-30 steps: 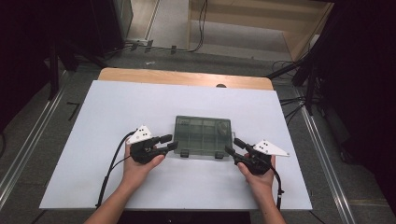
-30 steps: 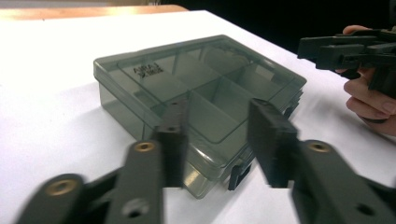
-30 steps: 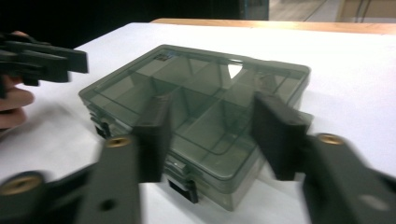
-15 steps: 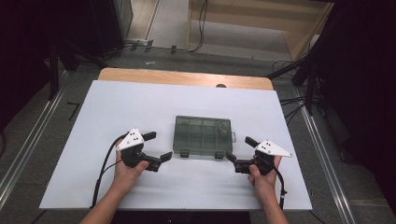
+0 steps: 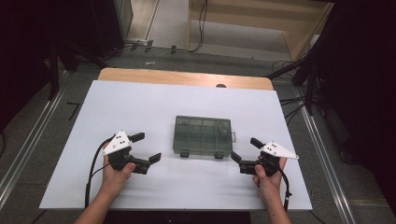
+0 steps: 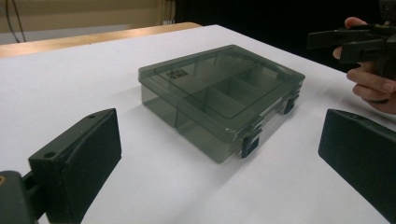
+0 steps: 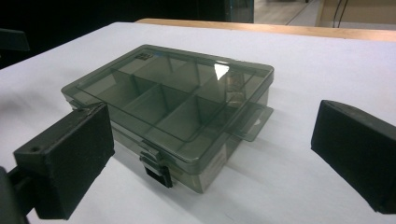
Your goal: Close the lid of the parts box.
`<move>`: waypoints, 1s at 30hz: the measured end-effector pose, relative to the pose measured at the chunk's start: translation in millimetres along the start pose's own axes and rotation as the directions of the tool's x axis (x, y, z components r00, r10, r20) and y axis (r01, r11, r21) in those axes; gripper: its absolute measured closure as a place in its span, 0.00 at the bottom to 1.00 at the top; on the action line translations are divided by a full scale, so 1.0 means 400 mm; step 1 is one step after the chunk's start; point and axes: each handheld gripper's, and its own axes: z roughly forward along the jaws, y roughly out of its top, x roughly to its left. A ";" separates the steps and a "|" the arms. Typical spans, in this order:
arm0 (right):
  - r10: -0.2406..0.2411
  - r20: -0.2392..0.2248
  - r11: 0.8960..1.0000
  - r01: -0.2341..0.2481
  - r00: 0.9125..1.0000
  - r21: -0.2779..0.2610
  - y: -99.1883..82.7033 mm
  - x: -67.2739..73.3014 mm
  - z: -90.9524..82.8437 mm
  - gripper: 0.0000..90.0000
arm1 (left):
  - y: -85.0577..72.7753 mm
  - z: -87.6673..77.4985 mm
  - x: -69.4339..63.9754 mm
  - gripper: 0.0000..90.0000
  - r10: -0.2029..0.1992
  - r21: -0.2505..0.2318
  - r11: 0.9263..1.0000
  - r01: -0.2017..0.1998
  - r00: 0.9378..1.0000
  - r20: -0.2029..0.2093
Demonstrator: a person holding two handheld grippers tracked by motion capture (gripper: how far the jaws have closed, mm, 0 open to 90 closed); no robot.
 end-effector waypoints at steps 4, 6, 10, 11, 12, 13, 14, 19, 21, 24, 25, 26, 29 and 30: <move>-0.001 0.006 1.000 0.001 1.000 0.000 -0.004 -0.010 -0.008 0.00 | -0.008 -0.018 0.009 0.00 -0.005 -0.002 1.000 0.005 1.000 -0.011; -0.002 0.010 1.000 0.002 1.000 -0.001 -0.005 -0.013 -0.011 0.00 | -0.011 -0.030 0.013 0.00 -0.002 -0.002 1.000 0.002 1.000 -0.023; -0.003 0.012 1.000 0.003 1.000 0.002 -0.007 -0.018 -0.019 0.00 | -0.016 -0.050 0.018 0.00 -0.001 -0.004 1.000 0.001 0.999 -0.036; -0.005 0.015 1.000 0.005 1.000 0.000 -0.008 -0.020 -0.021 0.00 | -0.017 -0.055 0.020 0.00 0.003 -0.003 1.000 -0.003 0.999 -0.042; -0.006 0.017 1.000 0.006 1.000 0.000 -0.009 -0.021 -0.023 0.00 | -0.018 -0.060 0.021 0.00 0.006 0.001 1.000 -0.006 0.999 -0.045; -0.007 0.022 1.000 0.007 1.000 0.001 -0.009 -0.023 -0.026 0.00 | -0.020 -0.065 0.023 0.00 0.005 -0.001 1.000 -0.005 0.999 -0.046; -0.003 0.023 1.000 0.003 1.000 0.002 -0.010 -0.024 -0.028 0.00 | -0.022 -0.070 0.025 0.00 0.003 -0.004 1.000 -0.003 0.999 -0.048; 0.004 0.033 1.000 -0.004 0.999 -0.001 -0.013 -0.033 -0.042 0.00 | -0.029 -0.094 0.031 0.00 0.001 -0.003 1.000 -0.001 0.998 -0.063; 0.003 0.041 1.000 -0.003 0.999 -0.003 -0.015 -0.039 -0.048 0.00 | -0.032 -0.103 0.034 0.00 0.000 -0.002 1.000 -0.001 0.998 -0.065; 0.003 0.048 1.000 -0.002 0.999 -0.002 -0.018 -0.047 -0.055 0.00 | -0.037 -0.118 0.039 0.00 0.003 -0.004 1.000 -0.003 0.997 -0.082; -0.002 0.052 1.000 0.002 0.999 -0.002 -0.019 -0.050 -0.058 0.00 | -0.039 -0.123 0.041 0.00 0.005 -0.004 1.000 -0.005 0.996 -0.088; -0.003 0.056 1.000 0.003 0.998 -0.004 -0.020 -0.052 -0.060 0.00 | -0.041 -0.127 0.042 0.00 0.007 -0.003 1.000 -0.007 0.996 -0.093; -0.010 0.073 1.000 0.011 0.997 -0.005 -0.025 -0.058 -0.068 0.00 | -0.048 -0.144 0.050 0.00 0.007 -0.001 1.000 -0.007 0.994 -0.107; -0.008 0.072 1.000 0.008 0.997 -0.005 -0.027 -0.061 -0.071 0.00 | -0.050 -0.149 0.053 0.00 0.004 -0.003 1.000 -0.004 0.994 -0.107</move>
